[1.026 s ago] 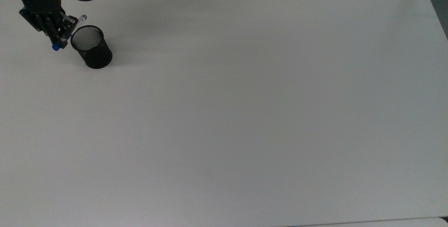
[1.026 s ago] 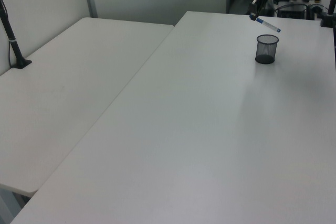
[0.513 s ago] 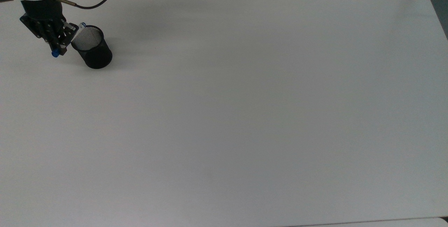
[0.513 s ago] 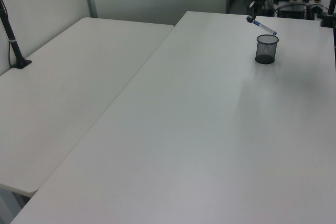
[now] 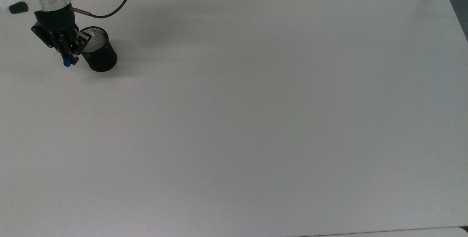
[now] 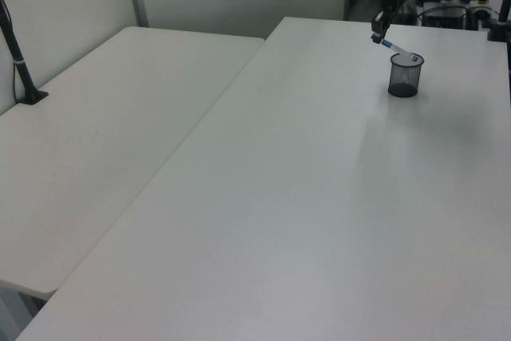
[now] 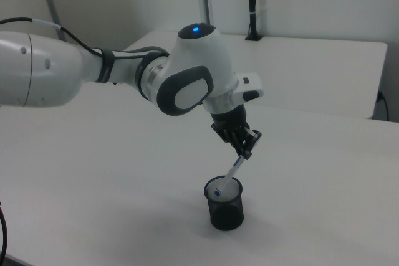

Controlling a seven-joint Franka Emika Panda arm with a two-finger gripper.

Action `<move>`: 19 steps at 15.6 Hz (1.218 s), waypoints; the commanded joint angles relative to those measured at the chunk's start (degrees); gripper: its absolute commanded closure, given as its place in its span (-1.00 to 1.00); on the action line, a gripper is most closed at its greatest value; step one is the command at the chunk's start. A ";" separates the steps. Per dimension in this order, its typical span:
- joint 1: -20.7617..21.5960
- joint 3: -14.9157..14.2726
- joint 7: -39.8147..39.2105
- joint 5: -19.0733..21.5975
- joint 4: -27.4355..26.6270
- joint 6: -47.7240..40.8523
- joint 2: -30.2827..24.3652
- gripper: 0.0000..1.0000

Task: Insert the marker
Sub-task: 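Lower the marker tip into the pen cup opening, then open the gripper to release the marker in the cup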

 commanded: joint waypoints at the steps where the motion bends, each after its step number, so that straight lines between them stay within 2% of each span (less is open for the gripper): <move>1: 0.83 -0.39 -0.61 0.49 -2.21 2.44 -0.68 1.00; 7: 0.83 -0.30 -1.31 0.40 -4.93 1.91 -1.82 1.00; 9: 0.92 -0.30 -1.40 0.40 -5.99 1.91 -2.17 0.80; 13: 0.48 -0.30 -0.52 1.01 -5.73 1.74 -2.44 -0.14; 15: 0.04 -0.65 -0.52 1.28 -5.64 1.39 -3.40 -0.32; 19: -0.14 -1.79 -1.05 5.23 -4.06 -1.77 -3.93 -0.61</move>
